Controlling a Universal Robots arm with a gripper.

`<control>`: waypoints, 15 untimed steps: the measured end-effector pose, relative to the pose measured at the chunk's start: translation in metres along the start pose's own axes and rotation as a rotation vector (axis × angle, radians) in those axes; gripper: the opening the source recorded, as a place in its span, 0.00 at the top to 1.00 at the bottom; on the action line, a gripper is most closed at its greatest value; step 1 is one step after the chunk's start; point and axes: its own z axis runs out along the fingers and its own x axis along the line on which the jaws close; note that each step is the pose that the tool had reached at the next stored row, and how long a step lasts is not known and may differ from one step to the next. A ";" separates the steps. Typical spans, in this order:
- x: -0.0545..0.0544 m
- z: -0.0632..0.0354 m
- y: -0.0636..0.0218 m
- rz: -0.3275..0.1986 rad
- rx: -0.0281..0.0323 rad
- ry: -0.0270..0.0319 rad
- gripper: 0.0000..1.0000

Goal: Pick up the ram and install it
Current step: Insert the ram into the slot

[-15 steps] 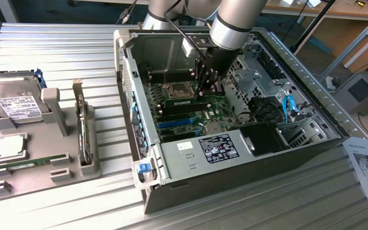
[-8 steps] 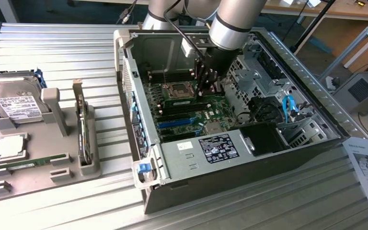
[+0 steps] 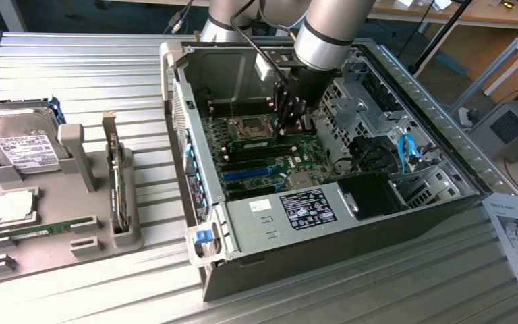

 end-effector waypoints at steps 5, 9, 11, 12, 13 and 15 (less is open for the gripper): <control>0.000 0.0054 -0.0003 0.000 0.0000 -0.0001 0.88; 0.000 0.0061 -0.0004 0.000 -0.0001 0.0001 0.88; 0.000 0.0062 -0.0004 0.000 0.0000 -0.0001 0.88; 0.000 0.0063 -0.0004 0.000 0.0000 -0.0002 0.88; 0.000 0.0063 -0.0005 0.000 0.0000 -0.0001 0.88; 0.001 0.0063 -0.0008 0.000 0.0000 0.0000 0.88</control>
